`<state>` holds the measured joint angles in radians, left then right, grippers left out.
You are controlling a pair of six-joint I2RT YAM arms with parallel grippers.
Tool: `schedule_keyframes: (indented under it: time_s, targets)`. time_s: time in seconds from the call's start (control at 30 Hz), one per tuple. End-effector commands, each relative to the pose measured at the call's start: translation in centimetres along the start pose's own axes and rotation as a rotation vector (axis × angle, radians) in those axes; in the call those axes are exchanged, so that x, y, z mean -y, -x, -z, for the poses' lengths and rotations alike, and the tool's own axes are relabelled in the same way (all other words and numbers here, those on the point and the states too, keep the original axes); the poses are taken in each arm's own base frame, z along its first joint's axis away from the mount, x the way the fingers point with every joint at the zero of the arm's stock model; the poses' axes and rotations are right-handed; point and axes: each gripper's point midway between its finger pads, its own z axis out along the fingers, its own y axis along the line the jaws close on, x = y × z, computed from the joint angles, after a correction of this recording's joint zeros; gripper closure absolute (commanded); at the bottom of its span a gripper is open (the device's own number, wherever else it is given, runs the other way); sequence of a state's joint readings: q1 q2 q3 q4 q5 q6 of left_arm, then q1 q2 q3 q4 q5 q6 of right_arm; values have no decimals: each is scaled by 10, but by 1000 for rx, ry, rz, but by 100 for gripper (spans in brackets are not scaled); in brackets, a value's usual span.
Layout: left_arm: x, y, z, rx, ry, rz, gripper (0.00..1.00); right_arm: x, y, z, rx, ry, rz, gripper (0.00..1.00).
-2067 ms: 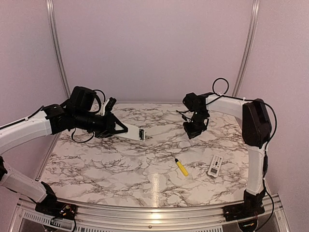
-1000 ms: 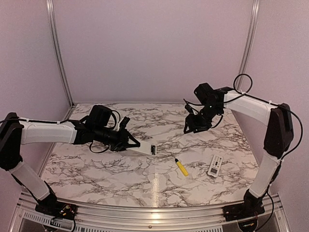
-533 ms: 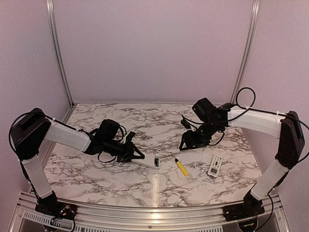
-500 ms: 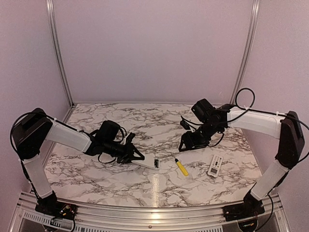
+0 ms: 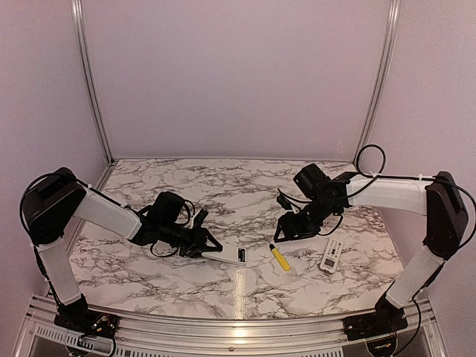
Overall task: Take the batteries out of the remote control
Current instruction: Place the remote control without the battery cover at the center of the board.
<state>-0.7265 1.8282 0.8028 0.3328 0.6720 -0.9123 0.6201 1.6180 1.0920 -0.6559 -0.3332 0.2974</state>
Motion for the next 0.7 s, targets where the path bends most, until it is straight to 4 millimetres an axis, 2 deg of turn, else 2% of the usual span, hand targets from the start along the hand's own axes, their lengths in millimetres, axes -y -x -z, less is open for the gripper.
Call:
schedule_keyframes:
  time_s: [0.0,0.17,0.33,0.4,0.5,0.67]
  targets:
    - [-26,-12,2,-14,97,16,60,-1,-2,-11,-13,12,7,37]
    - [-24,-6,8,6,143,-13,32,2,-7,-19,-41,7,14,37]
    - [-24,-3,12,8,187,-32,17,5,-13,-23,-62,-3,17,38]
    - [-25,-2,13,4,204,-46,7,7,-18,-26,-76,-6,22,38]
    - [-27,-2,16,3,231,-60,1,8,-24,-29,-91,-15,30,39]
    - [-32,-4,24,1,291,-68,1,10,-28,-33,-105,-42,37,40]
